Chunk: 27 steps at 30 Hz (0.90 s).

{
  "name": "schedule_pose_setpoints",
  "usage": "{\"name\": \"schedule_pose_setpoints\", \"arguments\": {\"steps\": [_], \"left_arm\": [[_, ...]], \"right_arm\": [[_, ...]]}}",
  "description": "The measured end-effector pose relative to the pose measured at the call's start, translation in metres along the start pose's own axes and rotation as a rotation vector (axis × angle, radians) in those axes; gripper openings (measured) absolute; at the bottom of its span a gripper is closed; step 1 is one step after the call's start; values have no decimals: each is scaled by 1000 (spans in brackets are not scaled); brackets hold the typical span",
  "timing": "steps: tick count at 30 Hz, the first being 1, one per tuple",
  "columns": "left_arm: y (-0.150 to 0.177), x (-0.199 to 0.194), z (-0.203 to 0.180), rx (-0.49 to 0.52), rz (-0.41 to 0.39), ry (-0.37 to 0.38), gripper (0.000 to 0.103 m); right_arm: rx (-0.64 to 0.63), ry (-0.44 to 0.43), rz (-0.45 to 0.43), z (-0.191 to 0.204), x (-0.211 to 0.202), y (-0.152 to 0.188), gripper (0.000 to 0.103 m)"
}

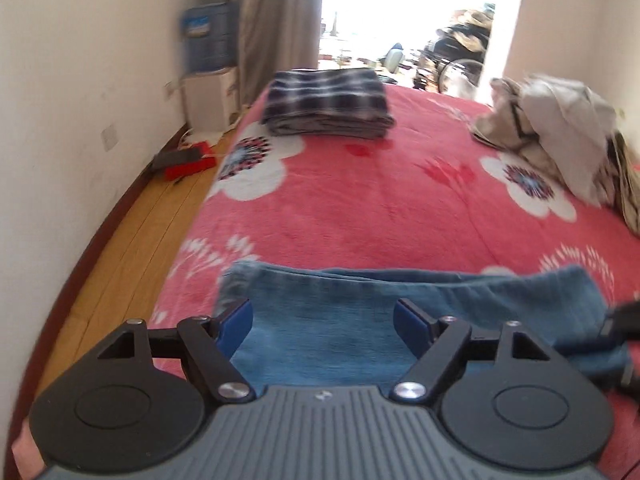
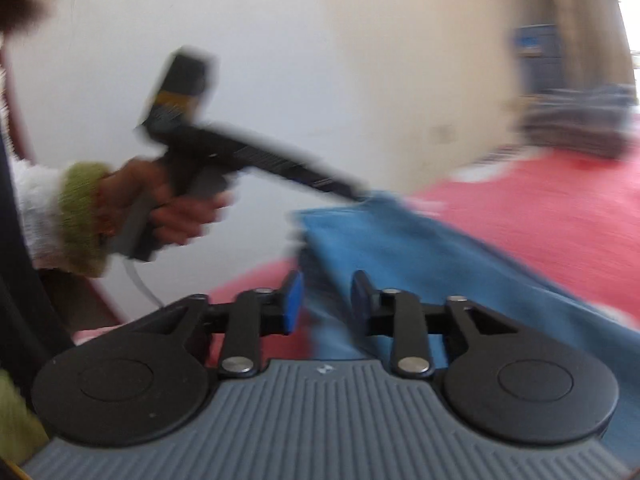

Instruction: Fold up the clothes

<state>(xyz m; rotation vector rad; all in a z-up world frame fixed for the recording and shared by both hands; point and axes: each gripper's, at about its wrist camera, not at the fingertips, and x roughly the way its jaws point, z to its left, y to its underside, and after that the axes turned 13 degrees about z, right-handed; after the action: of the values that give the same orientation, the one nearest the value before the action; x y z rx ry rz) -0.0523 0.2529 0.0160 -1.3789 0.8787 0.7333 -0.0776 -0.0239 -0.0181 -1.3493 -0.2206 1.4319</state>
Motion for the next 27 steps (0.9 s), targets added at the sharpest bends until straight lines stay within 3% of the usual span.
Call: {"name": "schedule_pose_setpoints", "arguments": {"steps": [4,6,11,14,21,23,26,27], "left_arm": [[19,32,-8,49,90,-120,78],[32,47,5,34,131,-156,77],[36,49,7,13,137,-199,83],[35,48,8,-5,136,-209,84],[35,52,13,-72,134,-211,87],[35,52,14,-82,136,-204,87],[35,52,13,-72,142,-210,87],[35,52,14,-71,145,-211,87]], "right_arm": [[88,202,-1,-30,-57,28,17],[89,257,38,-35,-73,49,17],[83,319,199,-43,-55,113,15],[0,293,228,-36,-64,90,15],[46,344,77,-100,-69,41,16],[49,366,149,-119,-57,58,14],[30,374,194,-130,-53,86,12],[38,382,190,-134,-50,81,12]]}}
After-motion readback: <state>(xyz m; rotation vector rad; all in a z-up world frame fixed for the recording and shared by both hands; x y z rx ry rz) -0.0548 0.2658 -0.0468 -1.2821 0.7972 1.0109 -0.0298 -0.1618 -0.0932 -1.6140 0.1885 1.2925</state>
